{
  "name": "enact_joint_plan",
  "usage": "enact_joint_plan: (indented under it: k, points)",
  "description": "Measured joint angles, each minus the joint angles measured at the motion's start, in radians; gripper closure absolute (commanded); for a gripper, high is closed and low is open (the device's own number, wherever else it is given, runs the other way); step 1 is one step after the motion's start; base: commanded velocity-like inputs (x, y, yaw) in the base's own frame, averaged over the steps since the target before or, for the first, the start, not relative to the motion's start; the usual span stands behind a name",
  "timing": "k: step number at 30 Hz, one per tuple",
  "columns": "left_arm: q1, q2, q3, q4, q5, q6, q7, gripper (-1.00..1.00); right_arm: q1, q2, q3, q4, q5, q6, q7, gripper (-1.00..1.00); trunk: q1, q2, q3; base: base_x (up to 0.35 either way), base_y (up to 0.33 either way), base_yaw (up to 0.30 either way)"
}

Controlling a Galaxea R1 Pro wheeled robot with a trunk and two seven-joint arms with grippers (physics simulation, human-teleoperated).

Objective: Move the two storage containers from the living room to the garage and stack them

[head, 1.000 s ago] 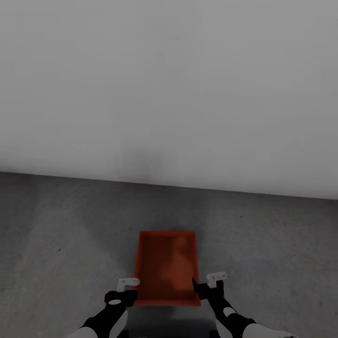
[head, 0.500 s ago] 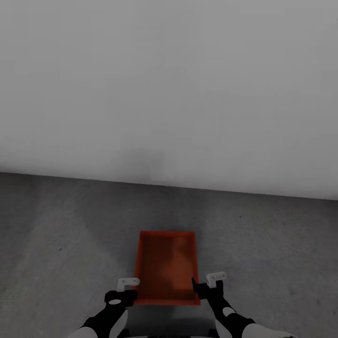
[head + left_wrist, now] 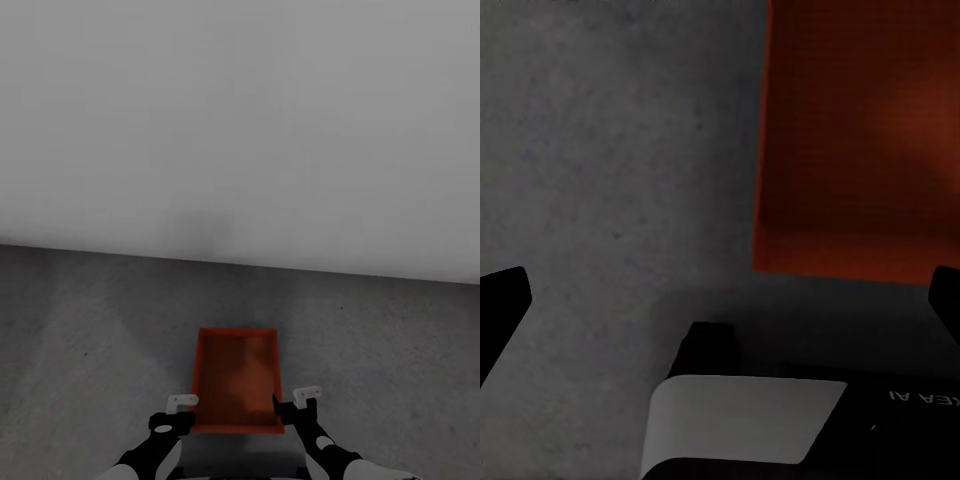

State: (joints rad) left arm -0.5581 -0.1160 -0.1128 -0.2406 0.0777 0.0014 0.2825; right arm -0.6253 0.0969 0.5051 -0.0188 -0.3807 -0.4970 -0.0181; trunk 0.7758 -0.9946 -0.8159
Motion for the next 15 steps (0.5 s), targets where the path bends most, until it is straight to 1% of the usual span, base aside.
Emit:
enact_joint_plan:
  k: [3, 6, 15]
  points:
    - [0.000, 0.000, 0.000, 0.000, 0.000, 0.000, 0.000, -1.00, 0.000, 0.001, -0.001, 0.000, 0.000, 0.000, 0.000, -1.00, 0.000, 0.000, 0.000, -0.076, 0.000, 0.000]
    - [0.000, -0.001, 0.000, 0.000, 0.000, 0.000, 0.001, -1.00, 0.000, 0.002, -0.001, 0.000, 0.000, 0.000, 0.000, -1.00, 0.000, 0.000, 0.000, -0.213, 0.000, 0.000]
    - [0.000, 0.000, 0.001, 0.002, 0.000, 0.001, 0.002, -1.00, 0.000, 0.002, -0.001, 0.001, 0.001, 0.000, 0.000, -1.00, 0.001, 0.000, 0.000, -0.321, 0.026, 0.000]
